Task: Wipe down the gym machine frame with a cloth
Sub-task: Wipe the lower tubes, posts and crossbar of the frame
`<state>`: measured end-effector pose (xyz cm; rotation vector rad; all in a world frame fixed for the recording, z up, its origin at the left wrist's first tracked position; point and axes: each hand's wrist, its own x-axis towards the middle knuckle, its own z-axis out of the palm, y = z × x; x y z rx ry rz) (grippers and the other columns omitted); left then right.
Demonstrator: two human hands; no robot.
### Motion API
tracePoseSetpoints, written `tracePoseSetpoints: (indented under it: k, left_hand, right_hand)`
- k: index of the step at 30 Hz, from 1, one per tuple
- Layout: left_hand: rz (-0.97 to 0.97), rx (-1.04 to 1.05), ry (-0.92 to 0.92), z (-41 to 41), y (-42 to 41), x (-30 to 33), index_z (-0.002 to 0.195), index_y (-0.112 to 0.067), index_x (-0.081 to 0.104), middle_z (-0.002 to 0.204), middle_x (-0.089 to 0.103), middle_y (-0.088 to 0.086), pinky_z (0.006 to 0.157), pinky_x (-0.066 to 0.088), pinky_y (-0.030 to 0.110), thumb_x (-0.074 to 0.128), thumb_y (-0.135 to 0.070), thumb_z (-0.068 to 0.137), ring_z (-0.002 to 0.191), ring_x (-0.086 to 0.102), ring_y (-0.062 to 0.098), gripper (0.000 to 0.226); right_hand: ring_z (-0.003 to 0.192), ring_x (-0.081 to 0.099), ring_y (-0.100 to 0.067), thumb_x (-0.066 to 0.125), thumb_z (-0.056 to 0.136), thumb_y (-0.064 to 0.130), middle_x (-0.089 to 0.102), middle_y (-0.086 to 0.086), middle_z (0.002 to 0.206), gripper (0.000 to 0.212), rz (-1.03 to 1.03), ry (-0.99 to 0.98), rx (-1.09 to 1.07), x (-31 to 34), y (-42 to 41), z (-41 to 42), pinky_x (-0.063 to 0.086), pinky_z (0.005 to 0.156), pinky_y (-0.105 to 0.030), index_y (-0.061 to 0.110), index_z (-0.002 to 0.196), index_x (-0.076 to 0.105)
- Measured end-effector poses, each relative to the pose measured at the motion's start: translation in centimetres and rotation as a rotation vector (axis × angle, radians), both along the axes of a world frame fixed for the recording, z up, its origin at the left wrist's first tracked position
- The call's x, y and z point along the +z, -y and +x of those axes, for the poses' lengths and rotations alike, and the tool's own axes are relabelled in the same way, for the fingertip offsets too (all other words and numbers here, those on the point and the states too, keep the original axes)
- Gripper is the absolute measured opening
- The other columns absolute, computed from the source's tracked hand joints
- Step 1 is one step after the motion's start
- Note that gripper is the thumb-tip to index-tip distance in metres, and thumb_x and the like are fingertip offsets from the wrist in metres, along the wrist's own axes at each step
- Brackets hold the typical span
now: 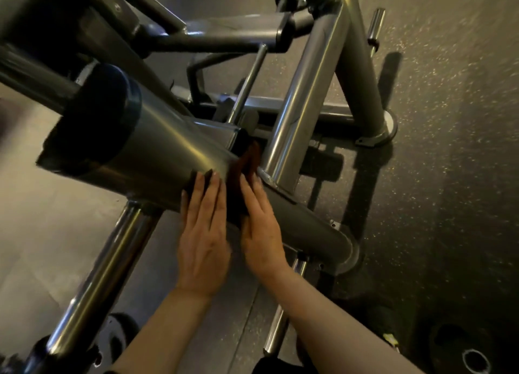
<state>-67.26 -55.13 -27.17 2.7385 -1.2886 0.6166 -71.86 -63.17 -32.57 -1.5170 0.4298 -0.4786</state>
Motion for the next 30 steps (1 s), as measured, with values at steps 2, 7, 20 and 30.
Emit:
tracePoseSetpoints:
  k: [2, 7, 20, 30]
  left_hand:
    - [0.023, 0.004, 0.010, 0.4, -0.1, 1.1, 0.145, 0.004, 0.034, 0.154, 0.031, 0.017, 0.122, 0.000, 0.042, 0.032, 0.002, 0.081, 0.150, 0.006, 0.024, 0.064]
    - [0.047, -0.020, 0.084, 1.8, 0.9, 5.7, 0.144, 0.000, 0.033, 0.151, 0.036, 0.019, 0.122, 0.000, 0.044, 0.036, -0.009, 0.089, 0.145, 0.019, 0.030, 0.056]
    - [-0.040, 0.524, 0.097, 6.2, 6.8, 12.6, 0.145, 0.000, 0.034, 0.148, 0.040, 0.021, 0.113, 0.034, 0.043, 0.063, -0.030, 0.090, 0.138, 0.040, 0.032, 0.069]
    - [-0.089, 0.471, 0.072, 6.2, 6.5, 12.6, 0.141, 0.002, 0.040, 0.145, 0.044, 0.024, 0.110, 0.039, 0.047, 0.060, -0.021, 0.092, 0.135, 0.044, 0.034, 0.058]
  right_hand:
    - [0.148, 0.013, -0.007, 0.042, 0.096, -0.005, 0.010, 0.019, 0.157, 0.070, 0.115, -0.154, -0.047, -0.6, 0.4, -0.7, 0.029, 0.118, -0.042, 0.040, 0.145, 0.020]
    - [0.145, 0.024, -0.013, 0.043, 0.097, -0.002, 0.027, 0.005, 0.158, 0.058, 0.178, -0.138, 0.003, 6.4, 2.1, 2.7, 0.030, 0.118, -0.043, 0.024, 0.149, 0.036]
    - [0.127, 0.048, -0.018, 0.044, 0.098, 0.011, 0.049, 0.000, 0.143, 0.047, 0.140, -0.385, 0.194, 9.1, 7.0, 4.3, 0.043, 0.107, -0.040, 0.026, 0.143, 0.045]
    - [0.105, 0.059, -0.021, 0.040, 0.100, 0.014, 0.058, -0.006, 0.122, 0.037, 0.169, -0.290, 0.346, 13.9, 8.6, 9.4, 0.050, 0.096, -0.041, 0.020, 0.135, 0.054]
